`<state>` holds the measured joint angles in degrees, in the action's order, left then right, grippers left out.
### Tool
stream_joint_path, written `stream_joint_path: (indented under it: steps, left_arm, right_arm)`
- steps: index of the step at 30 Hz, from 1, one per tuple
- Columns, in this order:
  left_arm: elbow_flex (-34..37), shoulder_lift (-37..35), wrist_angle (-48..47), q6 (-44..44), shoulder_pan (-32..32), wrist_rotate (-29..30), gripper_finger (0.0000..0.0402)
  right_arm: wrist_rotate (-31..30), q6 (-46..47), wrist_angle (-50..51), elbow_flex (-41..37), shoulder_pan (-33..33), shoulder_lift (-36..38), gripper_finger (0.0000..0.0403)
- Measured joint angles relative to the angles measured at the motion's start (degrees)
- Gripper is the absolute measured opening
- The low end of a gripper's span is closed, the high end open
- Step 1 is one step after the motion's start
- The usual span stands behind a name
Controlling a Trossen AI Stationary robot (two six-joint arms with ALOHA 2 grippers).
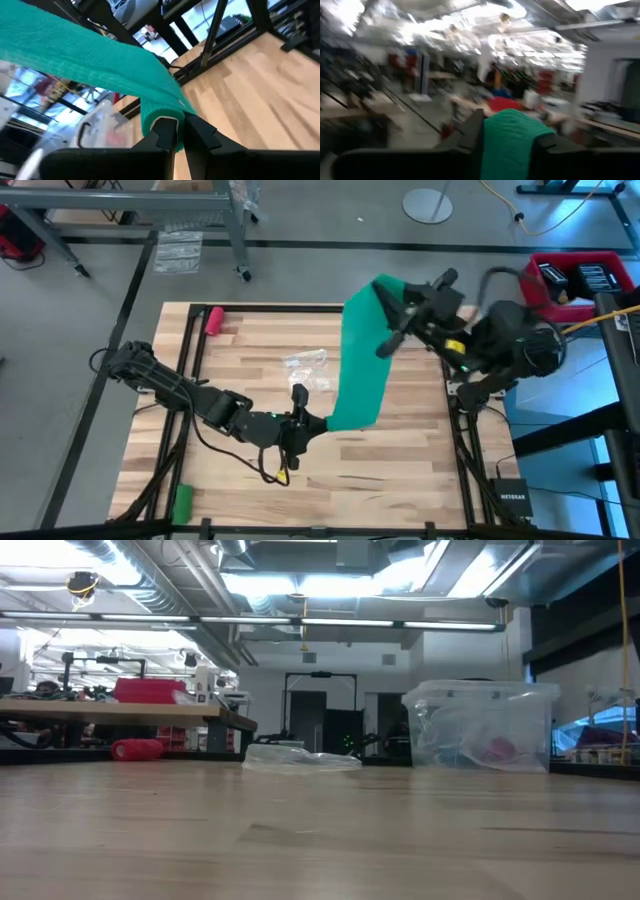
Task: Roll bandage
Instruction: Roll the green bandage
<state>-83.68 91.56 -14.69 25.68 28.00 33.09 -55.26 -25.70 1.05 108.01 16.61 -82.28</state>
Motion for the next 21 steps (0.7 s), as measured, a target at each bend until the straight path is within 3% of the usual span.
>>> stream_joint_path:
  steps: [5, 10, 17, 21]
  left_arm:
    - [0.07, 0.16, -0.05, -3.72, -0.03, -0.65, 0.0017]
    - [0.11, 0.17, -0.32, -12.47, -0.73, -1.96, 0.0017]
    - [0.18, 0.19, -0.09, -29.62, -3.61, -13.03, 0.0017]
    - [3.01, -0.39, 2.46, -34.82, -5.73, -17.10, 0.0017]
  right_arm:
    - [3.92, 13.37, 21.94, 0.11, -7.97, -0.26, 0.0173]
    - [16.43, 28.30, 41.83, 0.13, -15.71, -2.31, 0.0213]
    - [33.52, 36.20, 46.13, 0.13, -21.04, -3.63, 0.0222]
    - [39.16, 38.70, 45.56, 0.11, -22.50, -3.49, 0.0221]
